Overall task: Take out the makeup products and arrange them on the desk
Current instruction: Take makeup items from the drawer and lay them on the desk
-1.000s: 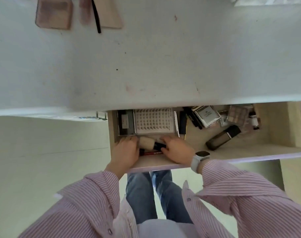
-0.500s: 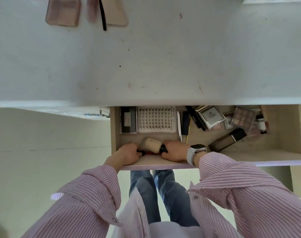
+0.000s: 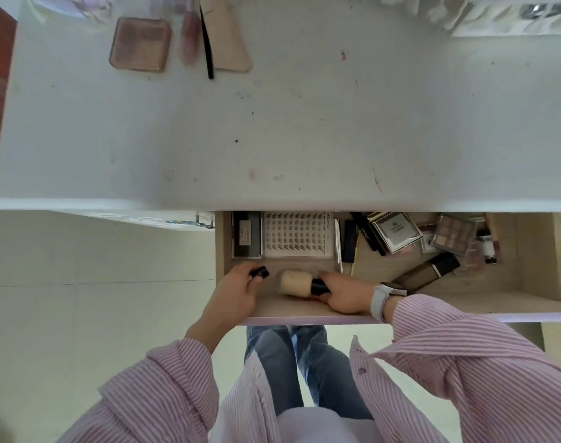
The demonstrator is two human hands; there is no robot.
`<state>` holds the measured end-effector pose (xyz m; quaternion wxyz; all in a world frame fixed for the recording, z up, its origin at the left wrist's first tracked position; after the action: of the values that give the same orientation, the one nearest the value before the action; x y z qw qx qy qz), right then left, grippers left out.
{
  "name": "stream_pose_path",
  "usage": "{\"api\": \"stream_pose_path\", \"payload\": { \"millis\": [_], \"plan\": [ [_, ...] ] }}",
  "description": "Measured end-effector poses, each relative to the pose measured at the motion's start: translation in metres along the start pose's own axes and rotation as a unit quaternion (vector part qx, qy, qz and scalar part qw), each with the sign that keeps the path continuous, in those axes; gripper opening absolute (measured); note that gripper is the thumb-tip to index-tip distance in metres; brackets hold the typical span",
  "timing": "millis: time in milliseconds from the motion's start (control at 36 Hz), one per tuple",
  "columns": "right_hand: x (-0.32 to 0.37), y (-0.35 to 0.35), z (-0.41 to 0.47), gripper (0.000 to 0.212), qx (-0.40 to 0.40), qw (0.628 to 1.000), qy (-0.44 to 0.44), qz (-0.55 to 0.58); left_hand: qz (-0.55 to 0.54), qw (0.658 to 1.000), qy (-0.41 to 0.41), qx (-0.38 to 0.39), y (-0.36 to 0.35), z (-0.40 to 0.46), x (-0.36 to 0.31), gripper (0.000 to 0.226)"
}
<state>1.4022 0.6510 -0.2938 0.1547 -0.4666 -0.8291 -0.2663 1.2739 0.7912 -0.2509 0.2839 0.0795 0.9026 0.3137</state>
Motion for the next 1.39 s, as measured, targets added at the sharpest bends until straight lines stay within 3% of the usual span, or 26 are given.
{"api": "stream_pose_path", "payload": {
  "millis": [222,333,444,556,667,806,1083,1250,1389],
  "plan": [
    [0.026,0.042,-0.046,0.04,-0.009,0.996,0.071,0.056,-0.153,0.973,-0.025,-0.171,0.048,-0.019,-0.021,0.029],
    [0.05,0.075,-0.07,0.032,-0.026,0.991,0.105,0.079,-0.226,0.951,-0.028,-0.21,0.074,-0.021,-0.04,0.033],
    [0.072,0.112,-0.084,0.02,-0.084,0.974,0.144,0.155,-0.277,0.936,-0.04,-0.215,0.101,-0.01,-0.063,0.038],
    [0.087,0.162,-0.08,0.013,-0.208,0.948,0.128,0.207,-0.314,0.924,-0.041,-0.213,0.129,0.02,-0.092,0.036],
    [0.093,0.209,-0.053,0.008,-0.318,0.914,0.071,0.242,-0.275,0.927,-0.043,-0.25,0.154,0.058,-0.118,0.029],
    [0.099,0.25,-0.015,0.007,-0.402,0.874,0.023,0.273,-0.225,0.941,-0.066,-0.243,0.177,0.107,-0.153,0.031],
    [0.105,0.302,0.032,0.014,-0.449,0.84,-0.032,0.302,-0.023,0.966,-0.108,-0.233,0.207,0.179,-0.205,0.037],
    [0.107,0.316,0.035,0.034,-0.48,0.846,-0.071,0.222,0.04,0.962,-0.134,-0.234,0.206,0.201,-0.216,0.031],
    [0.106,0.315,0.028,0.032,-0.526,0.836,-0.078,0.133,0.064,0.953,-0.163,-0.249,0.202,0.204,-0.221,0.039]
  ]
}}
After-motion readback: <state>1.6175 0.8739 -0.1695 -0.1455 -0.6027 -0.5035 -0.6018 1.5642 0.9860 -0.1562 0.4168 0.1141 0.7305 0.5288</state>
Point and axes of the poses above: each hand's wrist, its own z-axis towards the middle knuckle, its own y-axis out of the back of the hand, x = y × z, the point moved 5 cm from there along z, towards the middle knuckle, and after that the axes turned 5 degrees about y, right-handed, at the moved point
